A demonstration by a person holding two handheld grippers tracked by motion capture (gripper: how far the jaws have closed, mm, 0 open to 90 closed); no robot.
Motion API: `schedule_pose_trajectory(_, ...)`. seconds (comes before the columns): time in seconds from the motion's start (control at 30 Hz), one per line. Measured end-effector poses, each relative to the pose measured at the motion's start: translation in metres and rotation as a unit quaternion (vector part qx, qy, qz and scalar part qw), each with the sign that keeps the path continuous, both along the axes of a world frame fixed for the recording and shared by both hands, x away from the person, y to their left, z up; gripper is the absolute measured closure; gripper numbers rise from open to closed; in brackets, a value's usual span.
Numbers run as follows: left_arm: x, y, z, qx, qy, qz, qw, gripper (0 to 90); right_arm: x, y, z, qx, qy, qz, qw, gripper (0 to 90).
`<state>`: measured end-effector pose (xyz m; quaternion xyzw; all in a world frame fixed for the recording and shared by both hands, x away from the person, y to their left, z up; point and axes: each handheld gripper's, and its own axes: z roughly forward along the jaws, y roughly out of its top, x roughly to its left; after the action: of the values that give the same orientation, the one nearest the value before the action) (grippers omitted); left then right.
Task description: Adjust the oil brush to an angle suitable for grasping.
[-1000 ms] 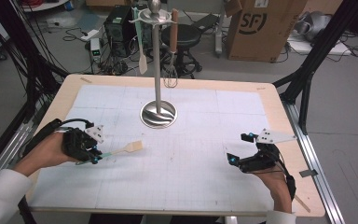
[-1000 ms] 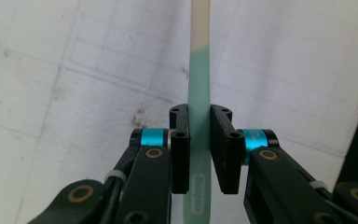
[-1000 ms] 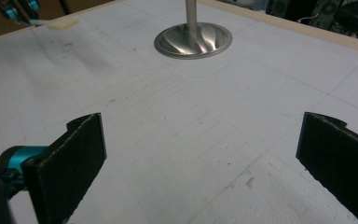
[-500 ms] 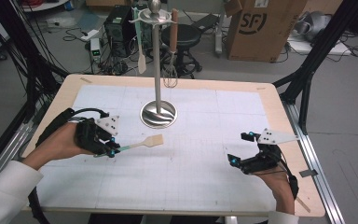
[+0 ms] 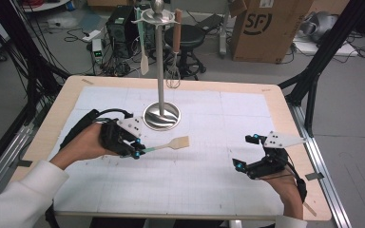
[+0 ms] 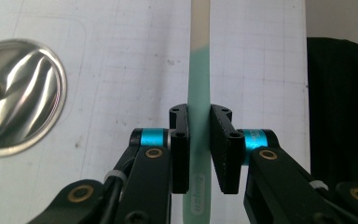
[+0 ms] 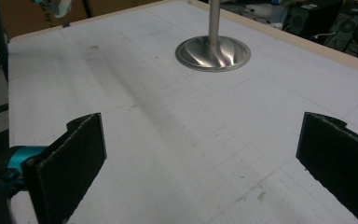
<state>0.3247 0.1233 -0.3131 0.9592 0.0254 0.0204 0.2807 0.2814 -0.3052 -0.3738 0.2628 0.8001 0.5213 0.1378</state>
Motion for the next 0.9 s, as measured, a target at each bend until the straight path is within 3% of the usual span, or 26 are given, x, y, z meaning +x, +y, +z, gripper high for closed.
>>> schedule_pose_trajectory(0.2,0.005,-0.022,-0.017,0.01,0.001,-0.016,0.9998,78.6,-0.001,0.0,0.001,-0.004,0.001,0.01,0.9999,0.0)
schedule_pose_trajectory(0.63,0.01,-0.073,-0.059,0.018,0.023,-0.036,0.9989,78.6,-0.001,0.004,0.001,-0.017,0.008,0.03,0.9994,0.0)
schedule_pose_trajectory(0.9,0.009,-0.103,-0.08,0.012,0.037,-0.05,0.998,78.6,0.0,0.005,0.0,-0.016,0.009,0.03,0.9994,0.0)
